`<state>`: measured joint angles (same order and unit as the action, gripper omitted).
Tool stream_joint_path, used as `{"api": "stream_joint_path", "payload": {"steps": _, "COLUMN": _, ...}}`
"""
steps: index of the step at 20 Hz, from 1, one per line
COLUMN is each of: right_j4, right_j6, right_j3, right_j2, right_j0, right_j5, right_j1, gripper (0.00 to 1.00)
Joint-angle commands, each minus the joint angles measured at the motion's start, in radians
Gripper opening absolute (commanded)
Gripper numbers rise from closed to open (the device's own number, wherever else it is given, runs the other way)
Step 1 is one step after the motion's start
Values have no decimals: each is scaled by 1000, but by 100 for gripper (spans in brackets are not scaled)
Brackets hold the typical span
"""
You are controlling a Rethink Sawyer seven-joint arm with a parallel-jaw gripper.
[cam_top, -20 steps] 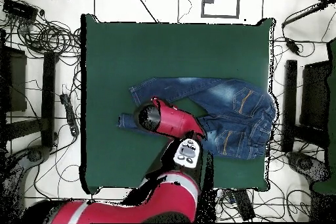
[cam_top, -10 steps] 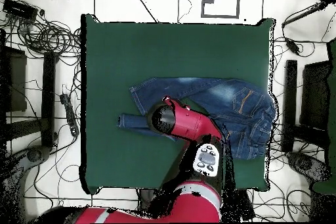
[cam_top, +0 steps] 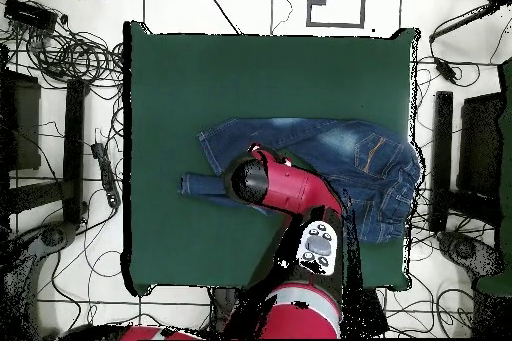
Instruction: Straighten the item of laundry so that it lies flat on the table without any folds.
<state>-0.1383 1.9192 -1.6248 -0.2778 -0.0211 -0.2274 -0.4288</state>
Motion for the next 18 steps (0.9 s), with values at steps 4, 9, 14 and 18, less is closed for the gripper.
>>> {"api": "stream_joint_path", "payload": {"steps": 4, "right_j4": 9, "right_j6": 88, "right_j3": -9, "right_j2": 139, "right_j0": -21, "right_j5": -126, "right_j1": 48, "gripper": 0}}
{"api": "stream_joint_path", "payload": {"steps": 9, "right_j4": -6, "right_j6": 114, "right_j3": 25, "right_j2": 126, "right_j0": -42, "right_j5": -118, "right_j1": 80, "gripper": 0}}
{"api": "stream_joint_path", "payload": {"steps": 14, "right_j4": -23, "right_j6": 141, "right_j3": 21, "right_j2": 120, "right_j0": -52, "right_j5": -110, "right_j1": 93, "gripper": 0}}
{"api": "stream_joint_path", "payload": {"steps": 18, "right_j4": -34, "right_j6": 153, "right_j3": 21, "right_j2": 123, "right_j0": -56, "right_j5": -115, "right_j1": 94, "gripper": 0}}
